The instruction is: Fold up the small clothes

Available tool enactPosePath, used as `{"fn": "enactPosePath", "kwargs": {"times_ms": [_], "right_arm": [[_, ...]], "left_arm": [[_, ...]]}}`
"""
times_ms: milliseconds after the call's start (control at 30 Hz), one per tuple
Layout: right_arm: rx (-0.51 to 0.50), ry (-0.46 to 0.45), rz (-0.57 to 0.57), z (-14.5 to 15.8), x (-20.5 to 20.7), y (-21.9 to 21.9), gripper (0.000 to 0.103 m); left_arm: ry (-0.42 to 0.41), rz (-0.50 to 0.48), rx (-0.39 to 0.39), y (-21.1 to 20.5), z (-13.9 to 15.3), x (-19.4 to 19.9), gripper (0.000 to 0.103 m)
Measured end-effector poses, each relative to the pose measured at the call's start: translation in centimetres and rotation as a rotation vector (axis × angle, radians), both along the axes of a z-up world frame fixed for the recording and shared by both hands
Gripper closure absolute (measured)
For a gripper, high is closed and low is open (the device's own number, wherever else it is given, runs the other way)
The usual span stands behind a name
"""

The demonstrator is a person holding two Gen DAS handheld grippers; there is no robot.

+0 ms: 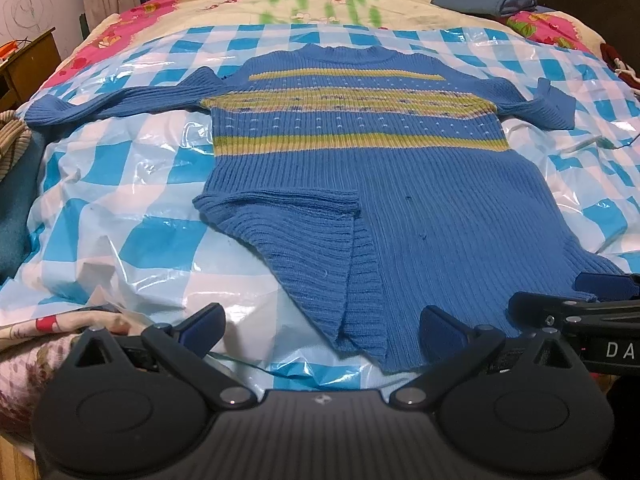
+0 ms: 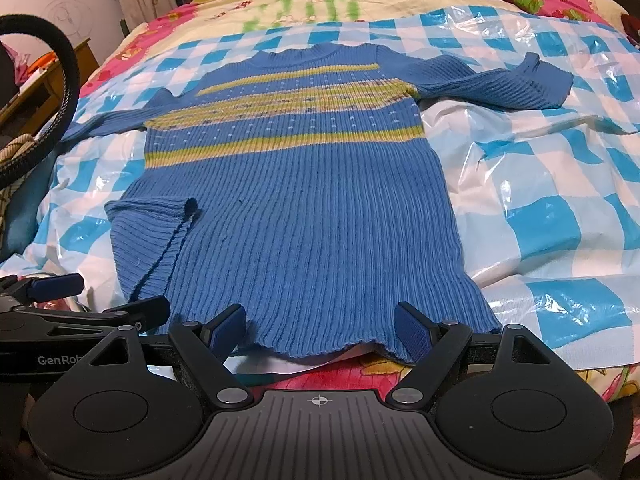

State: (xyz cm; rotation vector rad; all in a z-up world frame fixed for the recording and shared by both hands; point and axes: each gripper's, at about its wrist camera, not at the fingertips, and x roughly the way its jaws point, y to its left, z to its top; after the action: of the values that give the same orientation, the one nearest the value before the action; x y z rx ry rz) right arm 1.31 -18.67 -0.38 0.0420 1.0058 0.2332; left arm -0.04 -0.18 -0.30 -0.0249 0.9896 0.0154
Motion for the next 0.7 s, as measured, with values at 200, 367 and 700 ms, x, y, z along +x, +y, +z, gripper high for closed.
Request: {"fn": "enactPosePath", "kwargs": {"times_ms": [200,367,700], "right_arm": [[0.001,0.001,0.0,-0.06,0.02,0.0,0.02],[0.002,0.002,-0.002,-0.1,0.01,0.04,0.02],[0.002,0.002,-0.002,-0.19,-0.02,0.08,0.02]], "left_arm": [[-0.003,0.0,0.002,-0.02,-0.07,0.0,0.0],[0.015,0.0,0.007,-0.03,-0.11,0.03,0.0],[0.002,0.0,0.004,0.05,-0.43,-0.16,0.0]]}}
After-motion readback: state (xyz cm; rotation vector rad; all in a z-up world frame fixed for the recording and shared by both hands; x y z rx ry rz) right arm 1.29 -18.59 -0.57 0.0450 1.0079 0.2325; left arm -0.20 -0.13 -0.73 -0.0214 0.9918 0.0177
